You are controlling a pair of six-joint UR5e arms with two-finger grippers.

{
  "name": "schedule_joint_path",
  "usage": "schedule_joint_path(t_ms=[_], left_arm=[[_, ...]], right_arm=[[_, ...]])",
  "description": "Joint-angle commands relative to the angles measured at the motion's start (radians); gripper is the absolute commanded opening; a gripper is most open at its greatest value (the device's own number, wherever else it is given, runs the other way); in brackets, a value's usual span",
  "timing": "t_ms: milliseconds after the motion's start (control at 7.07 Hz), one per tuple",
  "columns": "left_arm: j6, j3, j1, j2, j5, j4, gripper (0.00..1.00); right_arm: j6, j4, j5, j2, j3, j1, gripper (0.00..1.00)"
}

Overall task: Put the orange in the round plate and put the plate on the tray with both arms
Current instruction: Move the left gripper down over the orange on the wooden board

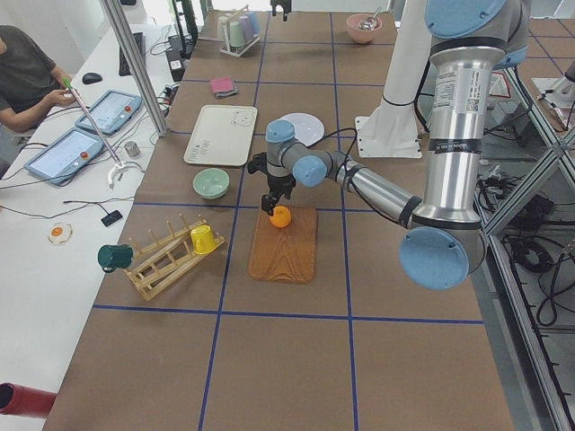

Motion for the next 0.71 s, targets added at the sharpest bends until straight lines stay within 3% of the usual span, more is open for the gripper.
schedule_joint_path(t_ms=[0, 566], left_arm=[[-0.007, 0.028, 0.018, -0.015, -0.009, -0.004, 0.99], [-0.007, 0.066, 0.045, -0.041, -0.007, -0.009, 0.99]], right_arm=[[0.002, 0.000, -0.006, 0.001, 0.003, -0.006, 1.00], [0.014, 0.000, -0.034, 0.004, -0.001, -0.035, 1.00]])
